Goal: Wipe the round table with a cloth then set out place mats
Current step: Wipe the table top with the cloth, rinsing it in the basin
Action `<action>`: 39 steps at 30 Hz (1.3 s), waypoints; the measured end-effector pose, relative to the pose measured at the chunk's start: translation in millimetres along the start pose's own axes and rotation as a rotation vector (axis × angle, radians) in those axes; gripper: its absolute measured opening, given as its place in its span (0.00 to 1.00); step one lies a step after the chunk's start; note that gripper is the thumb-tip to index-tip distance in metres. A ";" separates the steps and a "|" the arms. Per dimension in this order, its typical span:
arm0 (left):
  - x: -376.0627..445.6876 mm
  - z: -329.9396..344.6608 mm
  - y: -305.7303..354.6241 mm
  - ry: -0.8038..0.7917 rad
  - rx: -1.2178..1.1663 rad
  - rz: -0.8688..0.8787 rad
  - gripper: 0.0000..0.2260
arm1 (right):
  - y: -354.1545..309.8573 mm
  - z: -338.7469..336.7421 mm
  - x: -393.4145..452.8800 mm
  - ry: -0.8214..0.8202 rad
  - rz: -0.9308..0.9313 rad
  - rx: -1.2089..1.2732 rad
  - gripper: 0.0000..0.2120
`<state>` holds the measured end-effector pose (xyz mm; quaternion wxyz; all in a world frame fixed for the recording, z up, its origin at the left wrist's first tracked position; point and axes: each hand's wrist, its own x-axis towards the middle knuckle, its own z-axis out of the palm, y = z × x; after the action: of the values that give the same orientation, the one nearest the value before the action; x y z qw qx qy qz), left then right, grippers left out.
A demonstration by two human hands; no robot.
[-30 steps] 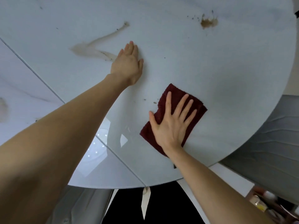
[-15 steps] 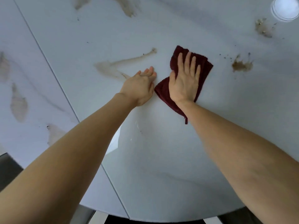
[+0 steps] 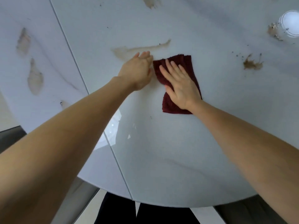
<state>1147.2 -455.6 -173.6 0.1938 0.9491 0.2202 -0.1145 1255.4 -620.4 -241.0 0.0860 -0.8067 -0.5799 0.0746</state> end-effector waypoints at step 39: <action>-31.9 -10.5 -101.3 -0.253 -0.014 -0.302 0.32 | -149.0 31.0 78.0 0.256 1.323 0.146 0.31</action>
<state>1073.8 -379.2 -186.7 0.2071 0.8819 0.3350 -0.2592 1135.7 -498.3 -239.3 0.1445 -0.9863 0.0572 0.0544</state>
